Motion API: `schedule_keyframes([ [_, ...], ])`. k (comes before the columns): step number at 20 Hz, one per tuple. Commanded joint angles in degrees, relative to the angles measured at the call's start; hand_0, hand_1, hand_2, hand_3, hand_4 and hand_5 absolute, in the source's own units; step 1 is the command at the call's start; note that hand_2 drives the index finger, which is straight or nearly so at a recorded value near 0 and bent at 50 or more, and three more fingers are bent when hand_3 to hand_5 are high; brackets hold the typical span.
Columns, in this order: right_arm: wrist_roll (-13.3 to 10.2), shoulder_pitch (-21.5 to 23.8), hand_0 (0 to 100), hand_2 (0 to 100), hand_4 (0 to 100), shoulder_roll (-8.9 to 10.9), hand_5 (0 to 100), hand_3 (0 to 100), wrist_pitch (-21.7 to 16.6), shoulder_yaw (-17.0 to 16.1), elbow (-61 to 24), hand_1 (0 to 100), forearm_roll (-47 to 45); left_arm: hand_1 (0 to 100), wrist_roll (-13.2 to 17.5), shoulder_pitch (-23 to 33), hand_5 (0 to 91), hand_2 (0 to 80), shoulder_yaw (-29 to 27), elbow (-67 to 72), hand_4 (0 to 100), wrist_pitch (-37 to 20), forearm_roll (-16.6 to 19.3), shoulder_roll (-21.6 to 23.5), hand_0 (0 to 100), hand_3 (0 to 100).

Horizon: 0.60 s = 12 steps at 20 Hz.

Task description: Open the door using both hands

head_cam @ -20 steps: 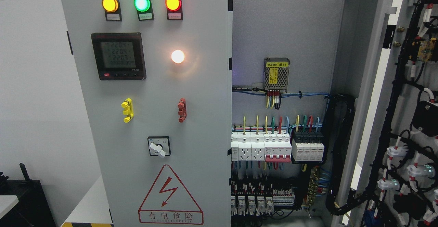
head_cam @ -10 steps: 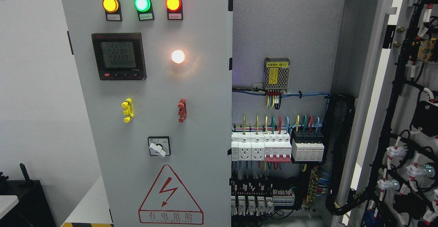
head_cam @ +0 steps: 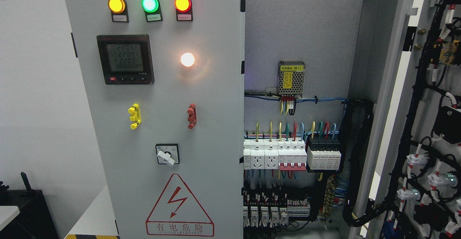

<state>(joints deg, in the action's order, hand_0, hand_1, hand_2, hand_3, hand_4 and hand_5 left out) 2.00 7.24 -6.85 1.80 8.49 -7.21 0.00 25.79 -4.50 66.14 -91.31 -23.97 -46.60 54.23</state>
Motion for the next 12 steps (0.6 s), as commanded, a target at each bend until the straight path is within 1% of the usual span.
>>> schedule_keyframes([
  [1,0.02,0.05,0,0,0,0.00,0,0,-0.04,0.03,0.00,0,-0.53,0,-0.04,7.57,0.0,0.0,-0.23,14.12,4,-2.91,3.62,-3.95,0,0],
  [4,0.02,-0.04,0,0,0,0.00,0,0,-0.04,0.03,0.00,0,-0.53,0,-0.04,9.33,0.0,0.0,-0.23,19.66,4,-4.06,3.97,-6.94,0,0],
  [8,0.02,0.05,0,0,0,0.00,0,0,-0.04,0.03,0.00,0,-0.53,0,-0.04,9.87,0.0,0.0,-0.23,25.03,4,-5.64,3.97,-10.36,0,0],
  [12,0.02,-0.04,0,0,0,0.00,0,0,-0.04,0.03,0.00,0,-0.53,0,-0.04,11.62,0.0,0.0,-0.84,28.81,4,-5.73,4.06,-13.27,0,0],
])
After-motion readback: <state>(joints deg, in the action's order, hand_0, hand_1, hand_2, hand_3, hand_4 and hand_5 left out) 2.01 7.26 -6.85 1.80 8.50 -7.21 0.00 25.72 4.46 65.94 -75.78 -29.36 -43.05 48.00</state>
